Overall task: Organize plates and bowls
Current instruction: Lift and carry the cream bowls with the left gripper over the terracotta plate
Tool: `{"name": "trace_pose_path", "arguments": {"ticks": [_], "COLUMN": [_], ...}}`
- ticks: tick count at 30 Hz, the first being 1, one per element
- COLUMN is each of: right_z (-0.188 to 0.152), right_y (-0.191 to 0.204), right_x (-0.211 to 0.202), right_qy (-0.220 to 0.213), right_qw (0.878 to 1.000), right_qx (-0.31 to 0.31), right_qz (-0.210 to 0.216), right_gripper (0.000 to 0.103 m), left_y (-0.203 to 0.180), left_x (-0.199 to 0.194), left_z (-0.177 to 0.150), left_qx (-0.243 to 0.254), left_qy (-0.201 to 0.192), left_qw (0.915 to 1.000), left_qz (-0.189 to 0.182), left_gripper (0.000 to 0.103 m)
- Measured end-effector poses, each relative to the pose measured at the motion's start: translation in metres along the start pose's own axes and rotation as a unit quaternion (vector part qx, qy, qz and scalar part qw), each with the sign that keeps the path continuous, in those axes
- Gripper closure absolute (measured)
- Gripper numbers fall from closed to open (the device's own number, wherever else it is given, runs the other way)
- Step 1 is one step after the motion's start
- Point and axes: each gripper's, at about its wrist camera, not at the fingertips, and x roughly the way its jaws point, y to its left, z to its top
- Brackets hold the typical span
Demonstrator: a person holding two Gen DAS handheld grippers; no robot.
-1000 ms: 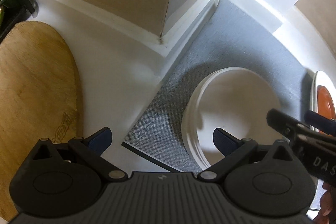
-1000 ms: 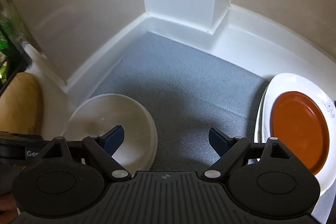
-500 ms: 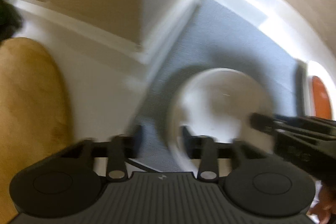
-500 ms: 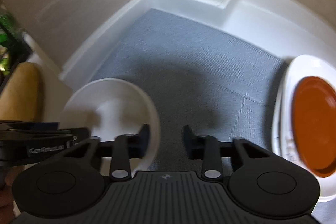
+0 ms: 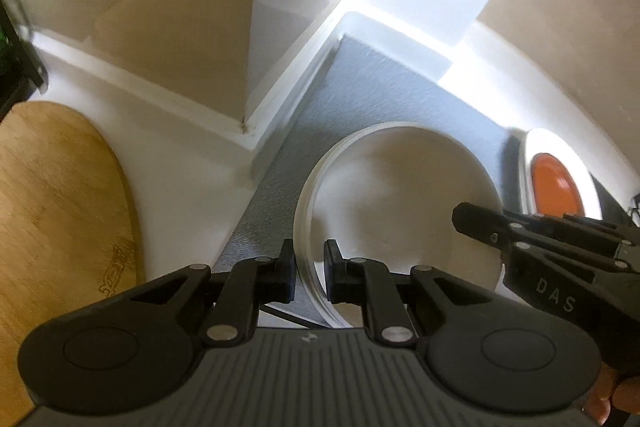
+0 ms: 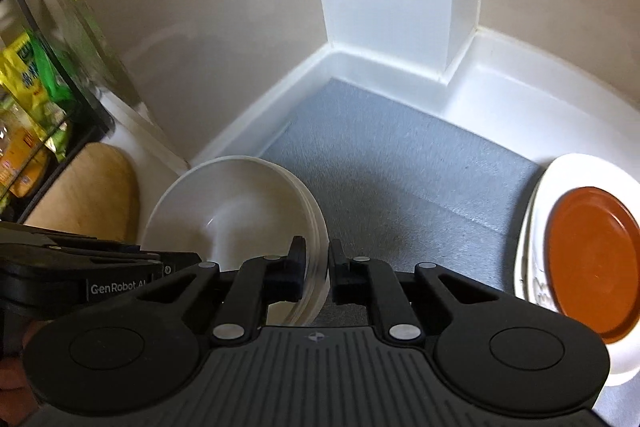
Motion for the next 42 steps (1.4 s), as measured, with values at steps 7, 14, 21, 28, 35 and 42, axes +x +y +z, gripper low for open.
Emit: {"name": "trace_pose_path", "arguments": {"ticks": [7,14,21,28,35,42], "right_z": [-0.019,-0.053,-0.091,-0.12,-0.121,-0.108], "right_y": [-0.012,-0.044,-0.079,-0.099,-0.124,-0.153], "right_x": [-0.048,-0.102,-0.16,-0.197,-0.197,-0.17], "right_qy": [-0.046,-0.088,-0.125,-0.149,-0.152,-0.127], "right_qw": [0.999,0.991,0.975,0.959,0.952,0.955], "right_qx": [0.018,0.073,0.129,0.174,0.192,0.206], "right_qz": [-0.021,-0.071,-0.128,-0.169,-0.183,-0.171], "right_gripper": [0.09,0.09,0.09,0.09,0.09,0.09], "left_y": [-0.033,-0.091,-0.154,-0.193,-0.229,-0.247], "left_x": [-0.03,-0.052,-0.069,-0.071,-0.045,-0.022], "left_z": [-0.01,-0.023,-0.037,-0.049,-0.041,-0.015], "left_qx": [0.054,0.139,0.219,0.271,0.288,0.283], "left_qy": [-0.023,-0.044,-0.058,-0.062,-0.06,-0.05], "left_qw": [0.998,0.987,0.9671,0.9499,0.9466,0.9509], "left_qz": [-0.026,-0.067,-0.117,-0.143,-0.133,-0.116], "left_gripper": [0.088,0.088,0.088,0.088,0.088,0.088]}}
